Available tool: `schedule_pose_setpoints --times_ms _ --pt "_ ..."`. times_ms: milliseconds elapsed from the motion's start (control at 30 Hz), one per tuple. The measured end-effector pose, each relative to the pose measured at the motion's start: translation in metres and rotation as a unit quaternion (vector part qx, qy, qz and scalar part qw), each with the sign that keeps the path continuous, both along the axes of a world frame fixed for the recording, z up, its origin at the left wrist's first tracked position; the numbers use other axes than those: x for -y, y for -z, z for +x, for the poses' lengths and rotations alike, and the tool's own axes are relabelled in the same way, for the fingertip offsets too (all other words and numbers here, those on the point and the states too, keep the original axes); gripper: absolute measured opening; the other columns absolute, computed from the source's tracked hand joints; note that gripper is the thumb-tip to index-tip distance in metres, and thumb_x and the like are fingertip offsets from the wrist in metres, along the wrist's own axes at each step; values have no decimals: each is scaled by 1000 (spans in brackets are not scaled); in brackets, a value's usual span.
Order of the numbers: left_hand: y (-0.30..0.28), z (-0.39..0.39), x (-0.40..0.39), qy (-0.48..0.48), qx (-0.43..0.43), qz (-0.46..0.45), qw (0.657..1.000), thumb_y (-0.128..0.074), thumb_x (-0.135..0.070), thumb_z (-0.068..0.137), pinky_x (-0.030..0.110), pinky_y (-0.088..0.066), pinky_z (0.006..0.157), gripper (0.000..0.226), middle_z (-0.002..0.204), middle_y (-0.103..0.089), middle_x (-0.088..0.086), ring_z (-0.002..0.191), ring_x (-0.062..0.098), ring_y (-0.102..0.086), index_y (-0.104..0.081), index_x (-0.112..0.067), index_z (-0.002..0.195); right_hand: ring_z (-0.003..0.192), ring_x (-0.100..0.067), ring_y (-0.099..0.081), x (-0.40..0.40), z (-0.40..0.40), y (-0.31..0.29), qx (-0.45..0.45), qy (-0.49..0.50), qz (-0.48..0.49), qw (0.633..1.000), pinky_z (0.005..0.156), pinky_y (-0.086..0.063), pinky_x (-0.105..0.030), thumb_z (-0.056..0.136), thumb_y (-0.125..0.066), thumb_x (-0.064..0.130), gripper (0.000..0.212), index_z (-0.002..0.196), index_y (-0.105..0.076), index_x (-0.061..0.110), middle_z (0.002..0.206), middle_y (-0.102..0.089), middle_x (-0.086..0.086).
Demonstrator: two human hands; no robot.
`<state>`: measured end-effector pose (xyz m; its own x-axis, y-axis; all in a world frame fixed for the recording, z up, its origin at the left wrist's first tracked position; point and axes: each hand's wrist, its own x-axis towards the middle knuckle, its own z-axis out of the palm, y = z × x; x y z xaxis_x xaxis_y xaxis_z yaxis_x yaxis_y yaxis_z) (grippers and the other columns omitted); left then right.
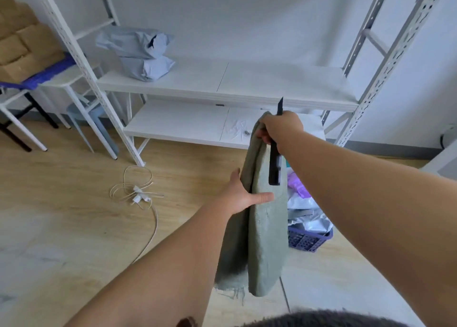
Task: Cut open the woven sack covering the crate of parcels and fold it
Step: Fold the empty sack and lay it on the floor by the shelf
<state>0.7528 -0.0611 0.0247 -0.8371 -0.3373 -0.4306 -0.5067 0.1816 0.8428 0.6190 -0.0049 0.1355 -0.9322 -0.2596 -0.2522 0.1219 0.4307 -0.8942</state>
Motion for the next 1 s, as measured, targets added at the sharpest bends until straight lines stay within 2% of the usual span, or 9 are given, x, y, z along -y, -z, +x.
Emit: schedule_pose_setpoints --times_ms 167,300,367,433,500,600,733,867,1000 --pt "9 12 4 -69 12 -38 997 -87 -51 55 34 -44 91 115 134 -50 -5 109 17 -54 -19 -32 146 29 -16 -45 4 -7 -4 60 41 -81 994 43 -41 -20 82 -52 18 16 74 -58 5 45 -65 -2" --pt "10 12 11 -139 33 -196 970 -72 -37 79 34 -49 79 63 112 -63 -1 91 21 -61 -42 -25 133 32 -17 -49 13 -10 -18 129 54 -183 973 36 -37 -19 85 -58 10 12 76 -52 5 38 -57 -5" --pt "6 9 16 -144 40 -246 958 -57 -30 93 32 -48 73 34 104 -66 4 83 22 -58 -54 -19 125 32 -15 -50 17 -9 -26 152 27 -247 956 35 -37 -17 85 -65 9 14 79 -53 5 44 -60 -7" --pt "4 5 23 -136 31 -209 968 -47 -28 99 30 -42 72 31 103 -64 8 82 22 -55 -57 -12 123 41 -14 -60 18 -8 -29 143 -41 -289 946 39 -43 -18 83 -73 14 20 93 -57 6 66 -69 -9" --pt "0 3 32 -120 17 -141 983 -47 -29 99 29 -42 75 34 105 -62 6 88 23 -57 -55 -11 127 51 -14 -66 16 -9 -26 99 -87 -244 961 44 -47 -20 79 -77 21 35 107 -58 10 89 -71 -11" --pt "-14 -1 51 -108 -17 -105 988 -53 -30 96 28 -43 67 34 102 -64 7 85 18 -58 -56 -14 126 45 -6 -63 5 -11 -4 -13 -137 -57 989 41 -44 -16 76 -80 24 37 108 -63 16 89 -71 -7" --pt "-42 -11 71 -79 -30 -85 993 -63 -33 90 28 -42 65 34 93 -64 -4 85 14 -57 -58 -21 122 44 -1 -63 -1 -3 27 -176 -308 115 928 45 -45 -11 71 -84 31 61 126 -60 26 115 -63 5" --pt "-62 -24 76 -15 -29 -60 998 -65 -21 89 42 -45 98 30 113 -68 4 110 24 -60 -64 -19 119 63 -9 -69 7 9 39 -191 -354 101 910 54 -56 -24 63 -89 28 90 140 -43 35 124 -59 5" --pt "-73 -30 77 -16 -47 -38 998 -68 -20 87 47 -47 99 23 108 -70 10 104 29 -65 -68 -15 110 82 -7 -58 10 10 49 -207 -351 113 906 65 -45 -18 59 -90 29 87 135 -48 29 107 -58 13"
